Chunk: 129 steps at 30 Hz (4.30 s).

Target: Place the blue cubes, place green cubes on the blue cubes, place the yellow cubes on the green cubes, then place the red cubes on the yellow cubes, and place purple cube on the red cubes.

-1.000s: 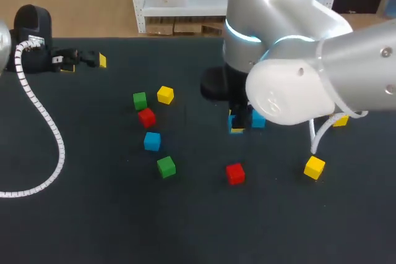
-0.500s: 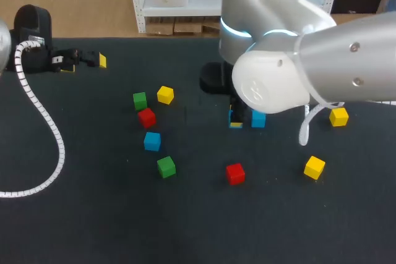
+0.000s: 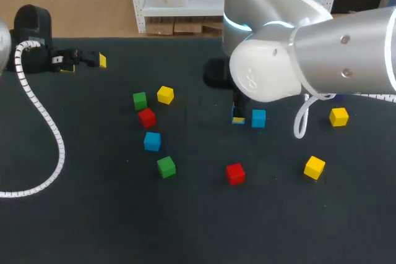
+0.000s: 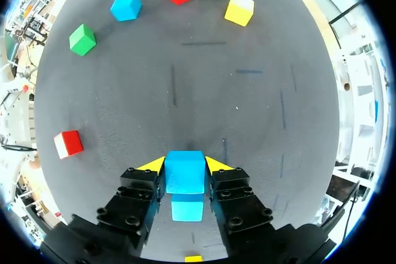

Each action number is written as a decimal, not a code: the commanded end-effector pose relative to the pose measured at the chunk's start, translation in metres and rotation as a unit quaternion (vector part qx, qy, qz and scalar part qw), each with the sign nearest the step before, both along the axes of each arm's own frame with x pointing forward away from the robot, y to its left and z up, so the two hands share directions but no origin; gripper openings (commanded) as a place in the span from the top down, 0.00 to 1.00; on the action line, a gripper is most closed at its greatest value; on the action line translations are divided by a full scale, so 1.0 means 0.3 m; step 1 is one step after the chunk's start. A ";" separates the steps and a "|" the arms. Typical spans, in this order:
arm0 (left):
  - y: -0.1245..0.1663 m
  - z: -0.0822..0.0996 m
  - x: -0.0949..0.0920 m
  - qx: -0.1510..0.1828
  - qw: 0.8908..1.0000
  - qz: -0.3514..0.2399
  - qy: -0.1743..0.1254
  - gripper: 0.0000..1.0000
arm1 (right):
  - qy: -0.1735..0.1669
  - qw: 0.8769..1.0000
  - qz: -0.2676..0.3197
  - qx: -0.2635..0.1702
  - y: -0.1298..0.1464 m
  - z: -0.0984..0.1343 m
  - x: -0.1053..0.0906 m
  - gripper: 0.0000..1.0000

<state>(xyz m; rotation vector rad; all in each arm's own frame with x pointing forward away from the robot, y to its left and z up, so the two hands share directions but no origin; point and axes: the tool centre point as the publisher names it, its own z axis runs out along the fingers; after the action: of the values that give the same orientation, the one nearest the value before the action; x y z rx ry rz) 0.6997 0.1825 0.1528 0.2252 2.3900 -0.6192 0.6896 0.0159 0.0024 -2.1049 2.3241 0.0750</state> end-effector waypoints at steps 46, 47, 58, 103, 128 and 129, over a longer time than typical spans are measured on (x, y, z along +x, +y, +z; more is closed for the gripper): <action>0.007 -0.006 0.000 -0.004 1.000 -0.003 -0.004 0.00 | 0.014 1.000 0.005 0.001 -0.026 -0.035 0.007 0.00; 0.007 -0.006 0.000 -0.004 1.000 -0.003 -0.004 0.00 | 0.013 1.000 0.005 0.001 -0.027 -0.031 0.007 0.00; 0.007 -0.006 0.000 -0.004 1.000 -0.003 -0.004 0.00 | -0.013 1.000 -0.009 0.016 -0.053 0.043 -0.001 0.00; 0.007 -0.006 0.000 -0.004 1.000 -0.003 -0.004 0.00 | -0.130 0.963 -0.193 0.135 -0.444 0.398 -0.070 0.00; 0.007 -0.006 0.000 -0.004 1.000 -0.003 -0.004 0.00 | -0.154 0.942 -0.247 0.166 -0.554 0.446 -0.053 0.00; 0.007 -0.006 0.000 -0.004 1.000 -0.003 -0.004 0.00 | -0.154 0.942 -0.247 0.167 -0.554 0.445 -0.053 0.00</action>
<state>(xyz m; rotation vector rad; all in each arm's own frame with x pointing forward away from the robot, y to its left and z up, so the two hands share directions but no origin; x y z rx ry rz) 0.6997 0.1825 0.1528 0.2251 2.3900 -0.6192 0.6762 -0.1495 0.1369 -1.2465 2.3652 0.1204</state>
